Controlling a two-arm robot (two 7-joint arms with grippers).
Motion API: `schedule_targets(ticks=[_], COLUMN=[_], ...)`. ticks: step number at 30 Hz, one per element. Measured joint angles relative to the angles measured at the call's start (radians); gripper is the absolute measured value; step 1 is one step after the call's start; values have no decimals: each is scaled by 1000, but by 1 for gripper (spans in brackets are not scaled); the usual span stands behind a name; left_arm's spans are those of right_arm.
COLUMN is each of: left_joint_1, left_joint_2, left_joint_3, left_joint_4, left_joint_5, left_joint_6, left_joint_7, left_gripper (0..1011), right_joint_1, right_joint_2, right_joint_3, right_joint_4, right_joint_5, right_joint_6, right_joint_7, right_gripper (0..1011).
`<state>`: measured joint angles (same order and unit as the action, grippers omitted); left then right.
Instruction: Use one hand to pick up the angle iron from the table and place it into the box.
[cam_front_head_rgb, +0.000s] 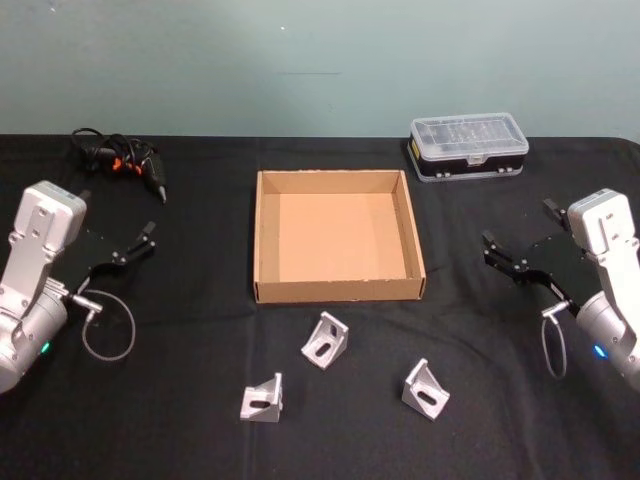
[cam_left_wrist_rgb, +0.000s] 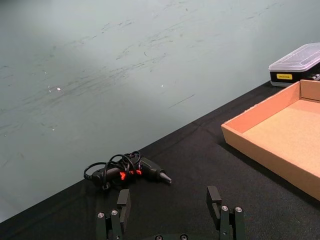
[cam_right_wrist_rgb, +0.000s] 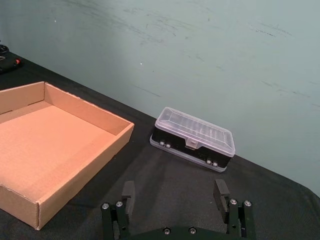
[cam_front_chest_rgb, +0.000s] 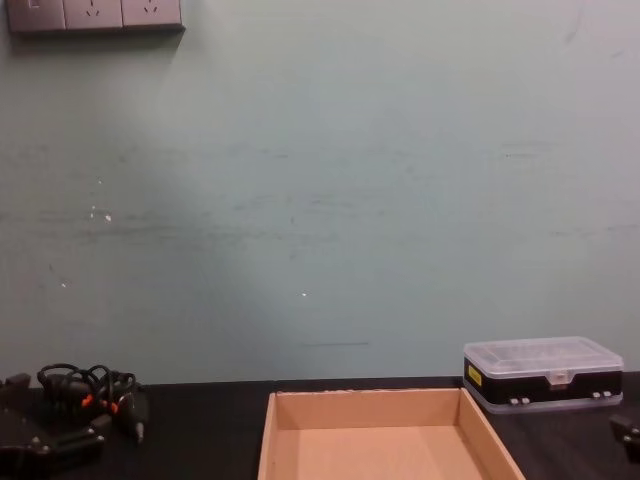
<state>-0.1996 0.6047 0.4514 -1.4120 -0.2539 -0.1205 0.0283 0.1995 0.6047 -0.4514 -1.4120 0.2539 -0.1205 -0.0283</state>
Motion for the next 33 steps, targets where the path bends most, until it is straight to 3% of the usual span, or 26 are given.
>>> schedule_targets(ticks=[33], left_joint_1=[0], left_joint_2=[0], left_joint_3=[0], left_joint_4=[0], left_joint_5=[0], left_joint_6=[0], left_joint_7=[0], left_gripper=[1000], right_joint_1=[0], right_joint_2=[0], right_joint_3=[0], right_joint_4=[0], right_joint_5=[0], right_joint_6=[0], right_joint_7=[0], right_gripper=[1003])
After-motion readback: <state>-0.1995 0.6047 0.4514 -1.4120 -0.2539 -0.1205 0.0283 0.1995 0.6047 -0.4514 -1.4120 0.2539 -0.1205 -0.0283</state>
